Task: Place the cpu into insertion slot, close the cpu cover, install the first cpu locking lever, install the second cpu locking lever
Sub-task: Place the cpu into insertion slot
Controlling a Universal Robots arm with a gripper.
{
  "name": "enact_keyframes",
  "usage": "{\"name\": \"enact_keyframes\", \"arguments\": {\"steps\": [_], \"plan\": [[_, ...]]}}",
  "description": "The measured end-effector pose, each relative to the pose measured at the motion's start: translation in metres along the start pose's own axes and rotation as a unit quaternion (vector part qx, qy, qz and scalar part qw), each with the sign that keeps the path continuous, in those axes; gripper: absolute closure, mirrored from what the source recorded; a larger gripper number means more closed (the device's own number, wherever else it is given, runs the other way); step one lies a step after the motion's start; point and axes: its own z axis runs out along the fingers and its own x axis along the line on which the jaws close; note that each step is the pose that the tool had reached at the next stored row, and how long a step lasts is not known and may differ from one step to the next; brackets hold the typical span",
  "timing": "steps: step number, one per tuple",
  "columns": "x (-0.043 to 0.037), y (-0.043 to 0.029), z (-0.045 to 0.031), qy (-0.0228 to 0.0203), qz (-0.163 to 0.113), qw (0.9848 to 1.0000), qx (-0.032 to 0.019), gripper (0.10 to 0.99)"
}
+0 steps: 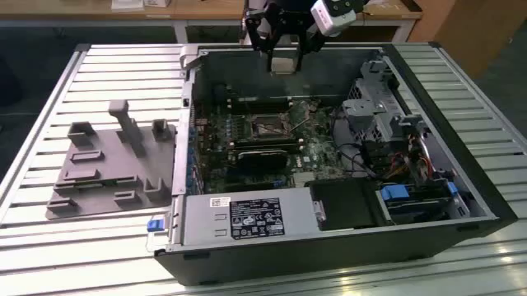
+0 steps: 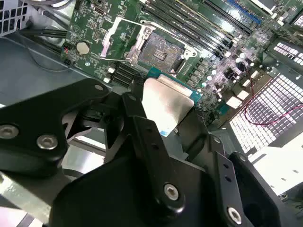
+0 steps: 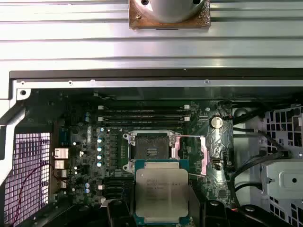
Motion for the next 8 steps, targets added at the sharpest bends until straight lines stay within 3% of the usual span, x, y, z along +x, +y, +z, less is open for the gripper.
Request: {"name": "enact_keyframes", "arguments": {"steps": [8], "plan": [[0.0000,0.0000,0.0000,0.0000,0.000,1.0000,0.0000,0.549]]}}
